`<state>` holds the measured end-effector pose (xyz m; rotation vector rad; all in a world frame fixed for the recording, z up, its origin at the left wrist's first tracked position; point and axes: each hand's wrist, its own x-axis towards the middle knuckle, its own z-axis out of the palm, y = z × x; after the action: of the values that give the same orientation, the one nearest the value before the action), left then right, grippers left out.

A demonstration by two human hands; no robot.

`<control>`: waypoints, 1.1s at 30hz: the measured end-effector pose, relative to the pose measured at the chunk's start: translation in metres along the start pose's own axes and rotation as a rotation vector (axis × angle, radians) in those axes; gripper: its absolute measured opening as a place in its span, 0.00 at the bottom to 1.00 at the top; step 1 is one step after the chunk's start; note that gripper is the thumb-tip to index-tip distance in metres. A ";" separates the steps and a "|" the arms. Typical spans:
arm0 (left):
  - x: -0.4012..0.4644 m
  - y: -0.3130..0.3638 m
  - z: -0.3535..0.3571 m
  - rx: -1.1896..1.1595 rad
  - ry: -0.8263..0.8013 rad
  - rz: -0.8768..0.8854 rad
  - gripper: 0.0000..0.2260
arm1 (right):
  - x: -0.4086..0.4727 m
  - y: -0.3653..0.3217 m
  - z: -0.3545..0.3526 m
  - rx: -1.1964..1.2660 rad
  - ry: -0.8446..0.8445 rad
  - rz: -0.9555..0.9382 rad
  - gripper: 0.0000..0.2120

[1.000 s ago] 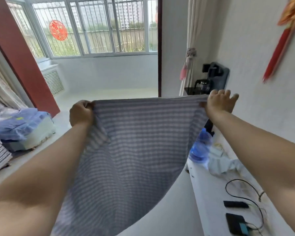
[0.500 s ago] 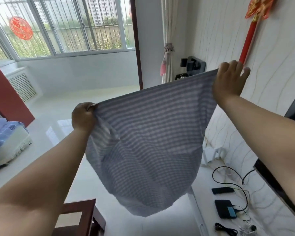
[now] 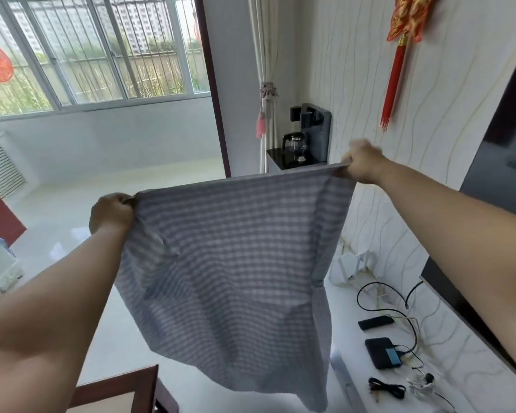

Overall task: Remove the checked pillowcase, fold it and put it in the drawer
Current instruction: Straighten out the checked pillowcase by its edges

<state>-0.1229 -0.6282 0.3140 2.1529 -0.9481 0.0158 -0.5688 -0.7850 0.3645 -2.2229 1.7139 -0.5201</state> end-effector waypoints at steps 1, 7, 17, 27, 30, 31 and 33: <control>-0.001 -0.005 0.001 -0.009 -0.002 -0.023 0.09 | -0.006 -0.001 0.000 0.226 -0.094 0.020 0.16; -0.007 -0.025 -0.002 -0.107 0.034 -0.216 0.08 | -0.032 0.005 0.021 1.007 -0.713 -0.001 0.15; -0.029 -0.039 -0.001 0.010 -0.068 -0.179 0.09 | -0.021 -0.006 0.072 0.632 0.292 0.265 0.05; -0.047 -0.054 0.003 -0.059 -0.084 -0.316 0.08 | -0.046 0.009 0.102 1.337 0.069 0.408 0.02; -0.048 -0.044 0.006 -0.015 -0.073 -0.283 0.09 | -0.050 -0.020 0.106 1.184 0.227 0.328 0.08; -0.050 -0.036 0.008 -0.018 -0.072 -0.255 0.11 | -0.053 -0.036 0.106 1.093 0.268 0.263 0.11; -0.056 -0.015 0.015 -0.028 -0.093 -0.178 0.17 | -0.061 -0.069 0.107 0.945 0.337 0.119 0.12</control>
<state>-0.1580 -0.5968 0.2776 2.2206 -0.8000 -0.1846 -0.4753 -0.7079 0.2923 -1.3906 1.2859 -1.3808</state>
